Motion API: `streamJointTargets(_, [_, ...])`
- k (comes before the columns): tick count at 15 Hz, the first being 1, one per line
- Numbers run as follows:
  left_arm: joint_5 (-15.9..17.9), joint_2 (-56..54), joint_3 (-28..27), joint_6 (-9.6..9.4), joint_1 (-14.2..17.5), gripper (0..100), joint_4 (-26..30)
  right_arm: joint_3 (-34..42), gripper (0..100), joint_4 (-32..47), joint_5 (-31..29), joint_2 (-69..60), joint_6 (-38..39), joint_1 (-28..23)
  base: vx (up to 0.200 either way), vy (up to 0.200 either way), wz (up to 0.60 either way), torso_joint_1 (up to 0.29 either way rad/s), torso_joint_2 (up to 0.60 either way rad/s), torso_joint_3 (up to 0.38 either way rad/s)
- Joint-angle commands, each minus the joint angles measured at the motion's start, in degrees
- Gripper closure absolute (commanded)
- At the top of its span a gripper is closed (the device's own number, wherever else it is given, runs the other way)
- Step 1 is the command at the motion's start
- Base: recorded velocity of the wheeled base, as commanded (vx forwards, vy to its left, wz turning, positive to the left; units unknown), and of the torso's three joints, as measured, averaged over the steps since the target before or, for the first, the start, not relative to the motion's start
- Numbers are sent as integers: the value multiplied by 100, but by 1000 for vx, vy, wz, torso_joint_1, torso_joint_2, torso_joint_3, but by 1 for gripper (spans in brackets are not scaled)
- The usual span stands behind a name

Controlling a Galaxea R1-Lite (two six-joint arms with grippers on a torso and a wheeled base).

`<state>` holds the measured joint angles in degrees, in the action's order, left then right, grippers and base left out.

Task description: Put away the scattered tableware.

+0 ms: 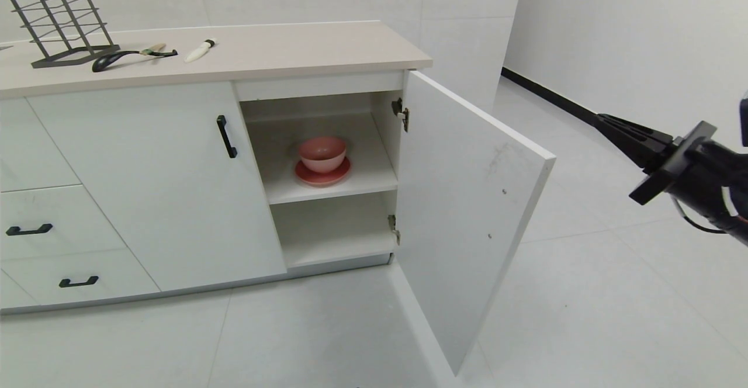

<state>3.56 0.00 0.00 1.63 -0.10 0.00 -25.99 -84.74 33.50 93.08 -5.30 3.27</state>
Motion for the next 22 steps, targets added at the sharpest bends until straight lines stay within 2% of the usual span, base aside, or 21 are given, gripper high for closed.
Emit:
streamJointTargets(1, [-4, 9, 0, 12, 1, 0, 0, -389, 100, -17, 7, 598, -15, -19, 0, 0, 0, 0, 0, 0])
streamJointTargets(7, [4, 9, 0, -14, 1, 0, 0, -714, 100, -60, 201, 1424, -120, -54, 0, 0, 0, 0, 0, 0])
streamJointTargets(17, [4, 9, 0, -14, 1, 0, 0, -451, 100, -122, 324, 1450, -138, 25, 0, 0, 0, 0, 0, 0])
streamJointTargets(22, [4, 9, 0, -5, 1, 0, 0, -424, 100, -122, 315, 1450, -138, 464, 0, 0, 0, 0, 0, 0])
